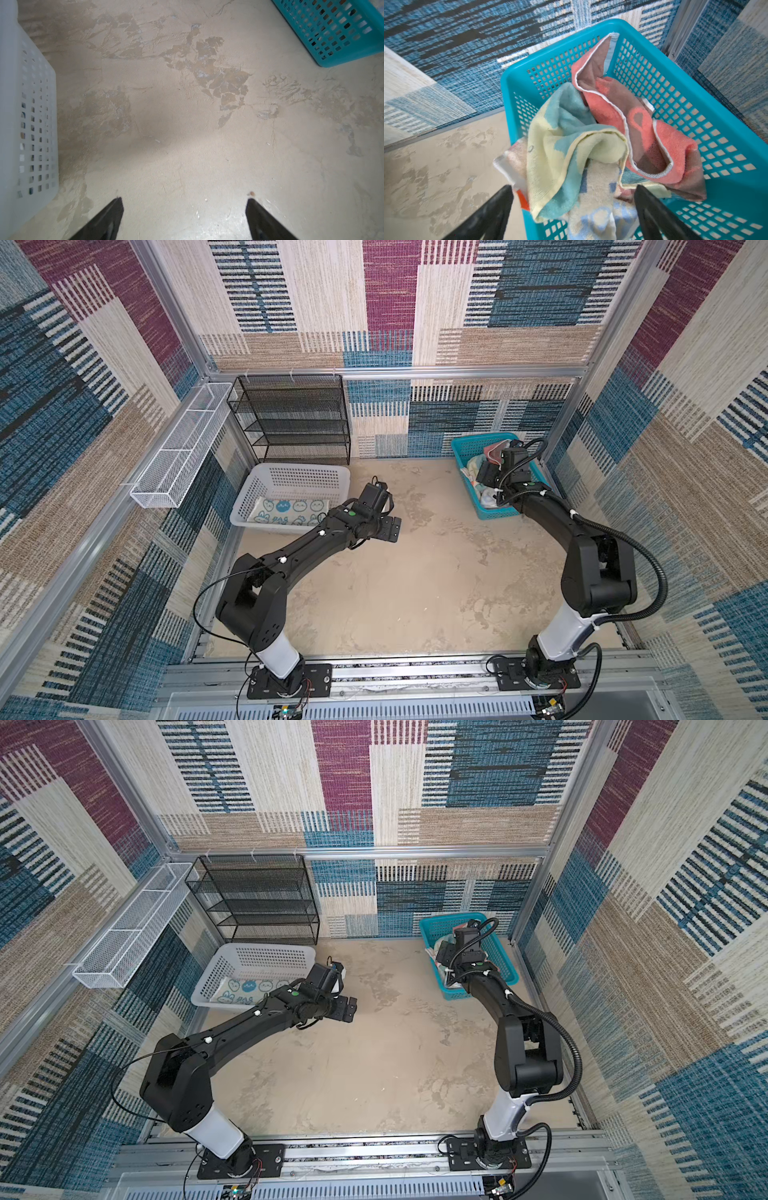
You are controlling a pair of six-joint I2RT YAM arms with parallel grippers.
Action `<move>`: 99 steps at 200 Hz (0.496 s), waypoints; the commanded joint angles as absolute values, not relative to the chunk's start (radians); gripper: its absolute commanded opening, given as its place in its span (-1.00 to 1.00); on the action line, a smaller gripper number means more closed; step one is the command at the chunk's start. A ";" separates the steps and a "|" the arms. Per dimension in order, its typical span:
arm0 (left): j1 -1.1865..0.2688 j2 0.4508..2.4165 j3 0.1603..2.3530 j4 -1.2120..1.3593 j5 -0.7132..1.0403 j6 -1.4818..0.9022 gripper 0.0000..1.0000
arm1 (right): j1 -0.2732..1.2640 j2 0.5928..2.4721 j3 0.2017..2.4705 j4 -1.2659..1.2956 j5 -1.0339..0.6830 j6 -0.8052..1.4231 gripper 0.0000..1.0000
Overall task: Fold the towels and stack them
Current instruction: 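Reach the right gripper into the teal basket and grasp the green towel, then lift the green-and-teal towel out of the teal basket with the right gripper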
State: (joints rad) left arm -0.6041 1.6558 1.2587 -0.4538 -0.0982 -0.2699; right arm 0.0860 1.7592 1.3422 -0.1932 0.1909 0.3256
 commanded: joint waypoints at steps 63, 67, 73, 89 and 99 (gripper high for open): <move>-0.609 1.645 1.253 -0.447 -0.074 -0.309 0.94 | 0.037 1.903 1.444 -0.176 0.076 0.389 0.20; -0.609 1.646 1.252 -0.447 -0.072 -0.308 0.93 | 0.036 1.910 1.450 -0.175 0.070 0.392 0.15; -0.609 1.645 1.252 -0.449 -0.074 -0.307 0.94 | 0.034 1.922 1.459 -0.179 0.062 0.392 0.10; -0.610 1.641 1.247 -0.452 -0.078 -0.304 0.93 | 0.032 1.955 1.494 -0.201 0.057 0.394 0.00; -0.611 1.635 1.241 -0.453 -0.081 -0.304 0.93 | 0.032 1.968 1.508 -0.207 0.055 0.390 -0.17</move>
State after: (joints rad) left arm -0.6094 1.6524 1.2518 -0.4538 -0.0757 -0.2955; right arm 0.0330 1.9381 1.4719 -0.2073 0.0868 0.3733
